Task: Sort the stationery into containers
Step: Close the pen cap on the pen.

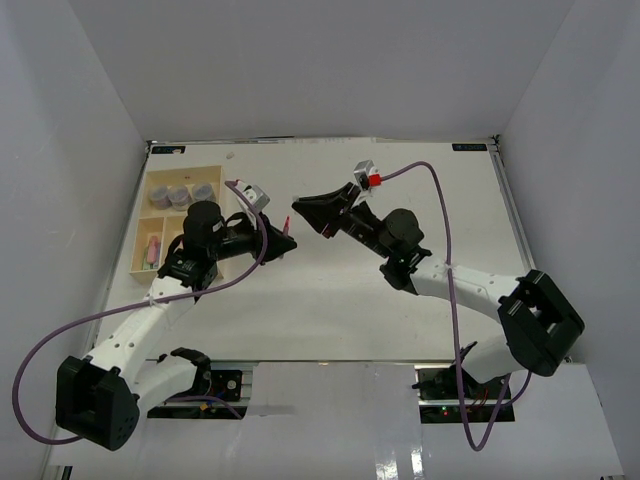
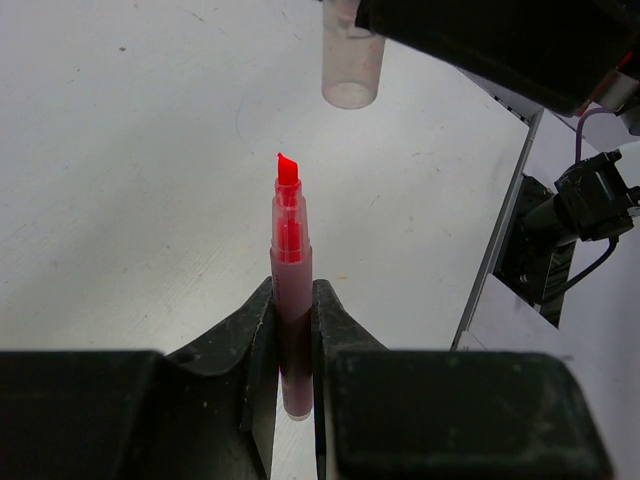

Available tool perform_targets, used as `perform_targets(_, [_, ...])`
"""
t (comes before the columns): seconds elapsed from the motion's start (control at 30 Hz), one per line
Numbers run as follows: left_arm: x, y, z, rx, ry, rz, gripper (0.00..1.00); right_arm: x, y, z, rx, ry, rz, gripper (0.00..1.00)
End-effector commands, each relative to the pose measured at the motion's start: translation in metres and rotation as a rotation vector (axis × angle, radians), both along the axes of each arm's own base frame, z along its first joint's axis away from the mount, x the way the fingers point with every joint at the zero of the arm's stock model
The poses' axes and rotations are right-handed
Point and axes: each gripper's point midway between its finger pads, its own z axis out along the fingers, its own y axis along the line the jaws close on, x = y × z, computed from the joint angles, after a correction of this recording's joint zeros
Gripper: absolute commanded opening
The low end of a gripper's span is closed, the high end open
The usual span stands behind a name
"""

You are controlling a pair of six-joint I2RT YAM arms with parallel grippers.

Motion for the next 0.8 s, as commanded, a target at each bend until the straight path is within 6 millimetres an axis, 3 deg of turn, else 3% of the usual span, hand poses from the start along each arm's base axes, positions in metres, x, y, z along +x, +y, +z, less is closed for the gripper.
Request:
perform_targets(0.0, [-0.01, -0.001, 0.009, -0.019, -0.044, -0.04, 0.0, -0.009, -0.001, 0.049, 0.133, -0.087, 0.035, 0.08])
perform_targets(0.77, [-0.011, -0.001, 0.018, -0.034, -0.102, -0.048, 0.0, -0.015, 0.018, 0.029, 0.129, -0.01, 0.141, 0.08])
